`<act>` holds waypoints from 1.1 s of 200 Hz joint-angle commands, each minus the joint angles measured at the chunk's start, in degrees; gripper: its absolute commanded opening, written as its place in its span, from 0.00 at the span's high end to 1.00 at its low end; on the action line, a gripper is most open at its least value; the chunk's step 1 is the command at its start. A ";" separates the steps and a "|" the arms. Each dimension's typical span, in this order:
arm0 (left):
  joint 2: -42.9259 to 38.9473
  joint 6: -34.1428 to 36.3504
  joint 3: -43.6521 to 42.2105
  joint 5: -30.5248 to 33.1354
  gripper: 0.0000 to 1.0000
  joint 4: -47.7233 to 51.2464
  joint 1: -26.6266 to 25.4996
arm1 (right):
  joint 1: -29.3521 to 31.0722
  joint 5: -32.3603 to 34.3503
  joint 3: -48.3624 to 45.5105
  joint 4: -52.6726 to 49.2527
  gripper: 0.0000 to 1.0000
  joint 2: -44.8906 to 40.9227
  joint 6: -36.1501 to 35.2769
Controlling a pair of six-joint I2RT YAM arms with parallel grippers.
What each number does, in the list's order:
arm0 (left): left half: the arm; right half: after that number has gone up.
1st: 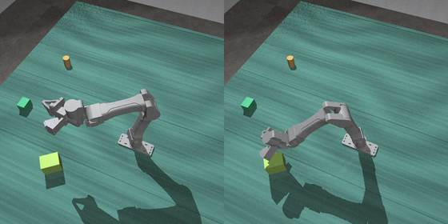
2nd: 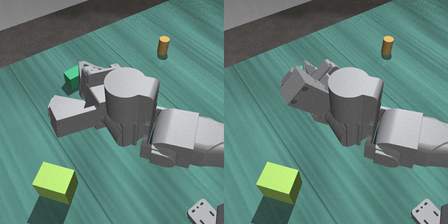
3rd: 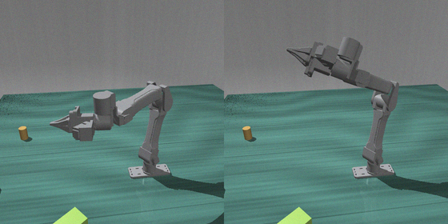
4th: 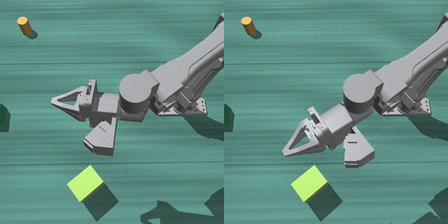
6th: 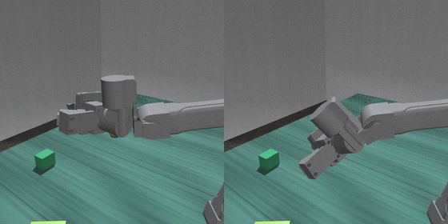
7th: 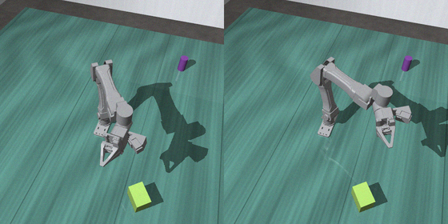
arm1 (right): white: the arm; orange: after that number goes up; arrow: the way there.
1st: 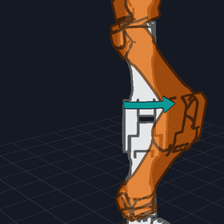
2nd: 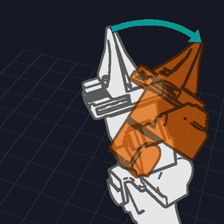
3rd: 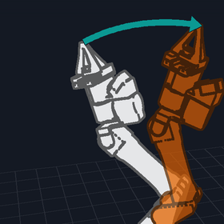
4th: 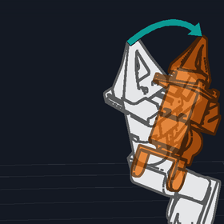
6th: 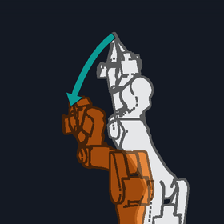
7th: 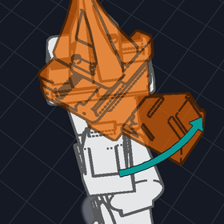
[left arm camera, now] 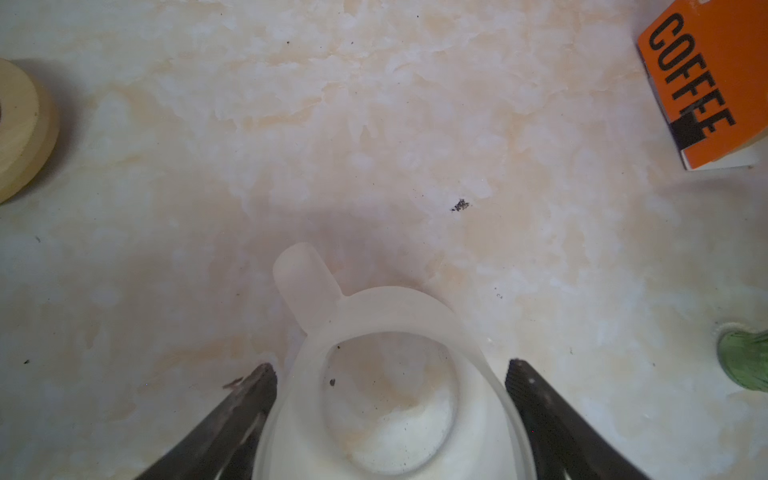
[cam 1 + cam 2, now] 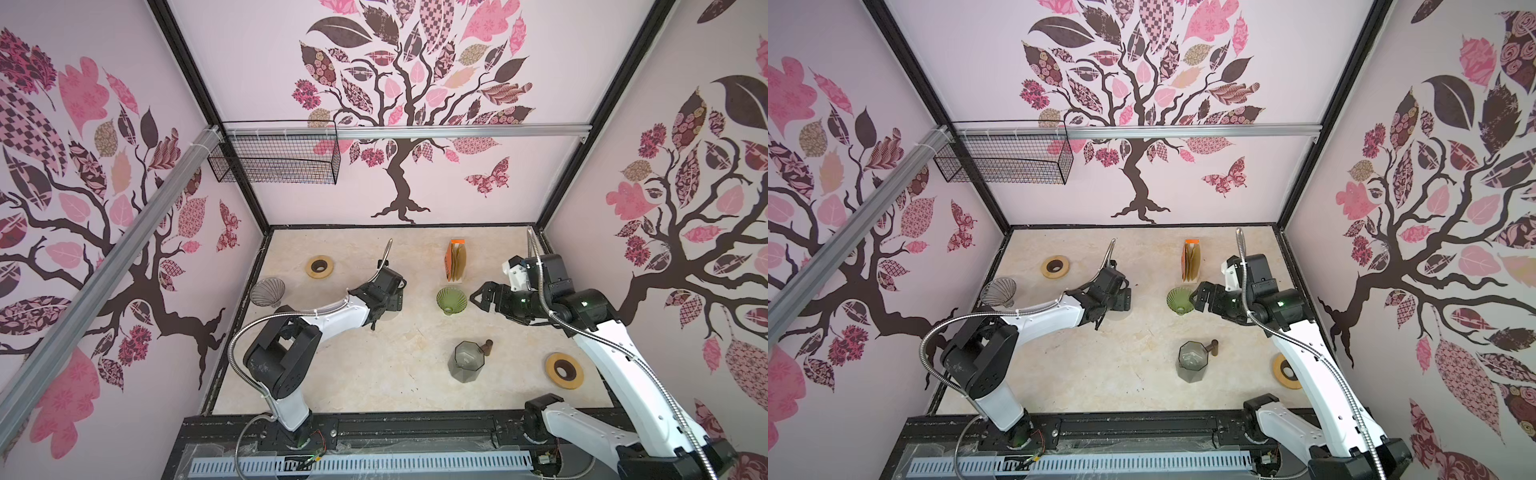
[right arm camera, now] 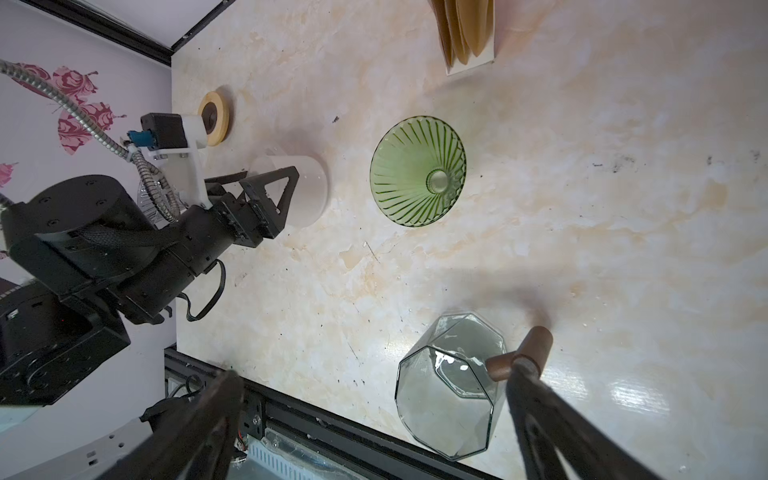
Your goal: Place the coffee filter in the dripper
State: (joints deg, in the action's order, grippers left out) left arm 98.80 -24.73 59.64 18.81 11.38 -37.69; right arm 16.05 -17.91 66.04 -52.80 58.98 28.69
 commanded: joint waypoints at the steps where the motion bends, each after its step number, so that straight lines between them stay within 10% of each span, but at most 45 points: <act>1: -2.25 -2.75 -2.37 -0.42 0.14 -0.83 0.00 | 0.47 -0.46 0.74 0.34 0.00 -0.97 0.14; 136: -20.31 -1.40 -1.50 3.52 0.02 3.51 0.87 | 0.47 1.39 2.53 1.70 0.00 -1.32 0.74; 220: -22.95 -34.94 -2.77 -6.20 0.02 1.38 21.14 | 0.45 2.00 2.16 3.81 0.00 -2.33 2.08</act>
State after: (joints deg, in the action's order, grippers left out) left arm 74.48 -44.73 57.76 15.40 15.46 -19.77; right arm 16.08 -16.84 66.52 -50.00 58.76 29.80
